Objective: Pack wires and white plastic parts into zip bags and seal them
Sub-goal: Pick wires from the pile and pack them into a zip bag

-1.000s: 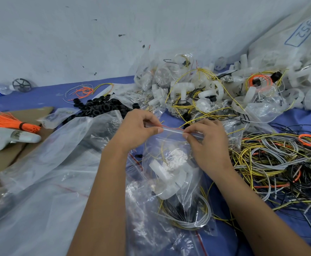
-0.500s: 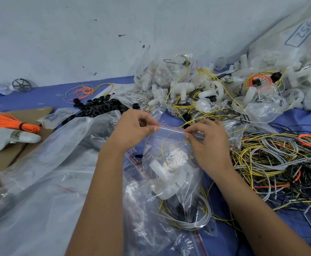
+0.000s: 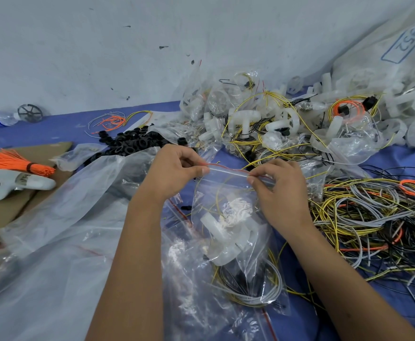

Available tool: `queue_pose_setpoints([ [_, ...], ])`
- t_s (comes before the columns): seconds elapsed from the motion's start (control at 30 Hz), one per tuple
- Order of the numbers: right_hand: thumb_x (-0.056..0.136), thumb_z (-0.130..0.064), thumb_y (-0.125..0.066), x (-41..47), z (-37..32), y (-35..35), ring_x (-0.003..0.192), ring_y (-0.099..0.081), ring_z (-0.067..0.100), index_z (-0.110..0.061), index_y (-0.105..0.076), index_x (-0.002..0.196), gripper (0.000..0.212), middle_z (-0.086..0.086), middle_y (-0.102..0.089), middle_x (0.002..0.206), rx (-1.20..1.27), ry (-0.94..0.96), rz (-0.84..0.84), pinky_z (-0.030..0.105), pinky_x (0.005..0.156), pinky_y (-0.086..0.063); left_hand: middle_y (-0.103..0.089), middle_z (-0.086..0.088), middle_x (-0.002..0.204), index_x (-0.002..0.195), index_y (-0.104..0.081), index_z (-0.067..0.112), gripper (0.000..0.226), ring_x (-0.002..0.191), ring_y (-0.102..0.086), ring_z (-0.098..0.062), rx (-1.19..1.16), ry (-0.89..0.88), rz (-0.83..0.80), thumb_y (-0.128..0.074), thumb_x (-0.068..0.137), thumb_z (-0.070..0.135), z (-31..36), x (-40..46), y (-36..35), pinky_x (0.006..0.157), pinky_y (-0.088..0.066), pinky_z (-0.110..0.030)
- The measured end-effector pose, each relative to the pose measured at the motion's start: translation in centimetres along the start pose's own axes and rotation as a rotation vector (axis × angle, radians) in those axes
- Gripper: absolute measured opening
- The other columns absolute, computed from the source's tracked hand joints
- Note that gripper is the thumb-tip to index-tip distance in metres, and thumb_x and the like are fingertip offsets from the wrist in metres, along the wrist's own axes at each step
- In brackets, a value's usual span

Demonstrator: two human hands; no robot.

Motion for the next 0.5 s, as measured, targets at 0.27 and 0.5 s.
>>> queue_pose_setpoints([
  [0.27, 0.088, -0.024, -0.077, 0.0, 0.2, 0.3, 0.1, -0.05, 0.021, -0.025, -0.076, 0.085, 0.003, -0.008, -0.064, 0.092, 0.032, -0.039, 0.04, 0.031, 0.084, -0.038, -0.076, -0.009, 0.075, 0.078, -0.08, 0.015, 0.013, 0.069, -0.07, -0.019, -0.049, -0.054, 0.044, -0.086, 0.077, 0.003, 0.8, -0.4, 0.5, 0.071, -0.06, -0.027],
  [0.5, 0.088, -0.02, -0.077, -0.1, 0.8, 0.6, 0.092, -0.058, 0.018, -0.022, -0.077, 0.083, 0.006, -0.009, -0.062, 0.086, 0.111, -0.094, 0.079, 0.031, 0.08, -0.045, -0.075, -0.012, 0.076, 0.079, -0.078, 0.019, 0.018, 0.066, -0.067, -0.011, -0.123, -0.03, 0.114, -0.081, 0.084, 0.001, 0.3, -0.4, 1.1, 0.064, -0.055, -0.019],
])
Point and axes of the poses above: each hand's wrist, its own x-axis towards the middle knuckle, its own y-axis out of the back of the hand, z = x × y, the point moved 6 cm from there along x, towards the middle knuckle
